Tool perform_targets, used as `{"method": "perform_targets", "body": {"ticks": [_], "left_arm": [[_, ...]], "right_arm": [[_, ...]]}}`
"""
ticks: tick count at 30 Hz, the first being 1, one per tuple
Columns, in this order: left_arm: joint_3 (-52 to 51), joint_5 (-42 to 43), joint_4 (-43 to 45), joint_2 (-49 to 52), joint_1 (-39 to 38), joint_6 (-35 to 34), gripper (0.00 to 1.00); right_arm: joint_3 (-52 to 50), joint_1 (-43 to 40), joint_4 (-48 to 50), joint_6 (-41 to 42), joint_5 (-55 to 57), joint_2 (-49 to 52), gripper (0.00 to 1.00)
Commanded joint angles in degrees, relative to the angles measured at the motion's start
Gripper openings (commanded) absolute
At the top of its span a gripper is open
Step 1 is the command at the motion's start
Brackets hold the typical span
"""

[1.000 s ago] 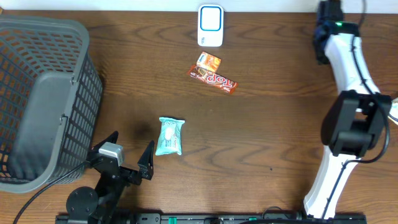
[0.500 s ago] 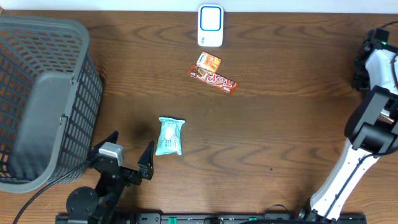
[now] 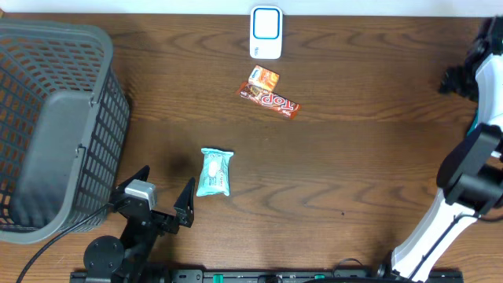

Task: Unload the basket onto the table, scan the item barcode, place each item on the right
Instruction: 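Carry the bottle to the far right and release it on the table, then reach the right gripper to the red chocolate bar and grasp it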

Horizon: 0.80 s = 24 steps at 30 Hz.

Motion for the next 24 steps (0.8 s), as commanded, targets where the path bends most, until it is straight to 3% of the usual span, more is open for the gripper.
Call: {"method": "perform_targets", "body": {"ticks": [1, 2, 4, 11, 14, 17, 20, 24], "left_arm": [[-0.1, 0.7, 0.1, -0.2, -0.2, -0.7, 0.98], [-0.1, 0.7, 0.1, -0.2, -0.2, -0.7, 0.98], [-0.1, 0.7, 0.1, -0.2, -0.2, -0.7, 0.98], [-0.1, 0.7, 0.1, -0.2, -0.2, -0.7, 0.98], [-0.1, 0.7, 0.1, -0.2, -0.2, -0.7, 0.98], [-0.1, 0.7, 0.1, -0.2, -0.2, -0.7, 0.98], [-0.1, 0.7, 0.1, -0.2, -0.2, -0.7, 0.98], [-0.1, 0.7, 0.1, -0.2, -0.2, -0.7, 0.98]], "right_arm": [[0.7, 4.5, -1.8, 1.3, -31.7, -4.9, 0.99], [0.7, 6.9, -2.4, 1.3, -40.7, -5.1, 0.99], [0.6, 10.6, -2.9, -0.6, -46.7, -4.9, 0.99], [0.5, 27.2, -3.4, -4.5, -45.0, -3.3, 0.99], [0.5, 33.7, -3.1, -4.8, -34.9, -2.1, 0.97], [0.5, 38.1, -3.7, 10.1, -25.6, -0.3, 0.99], [0.5, 41.2, -3.4, 24.9, -25.6, 1.6, 0.99], [0.5, 42.3, -2.7, 38.5, -25.7, 4.6, 0.99]]}}
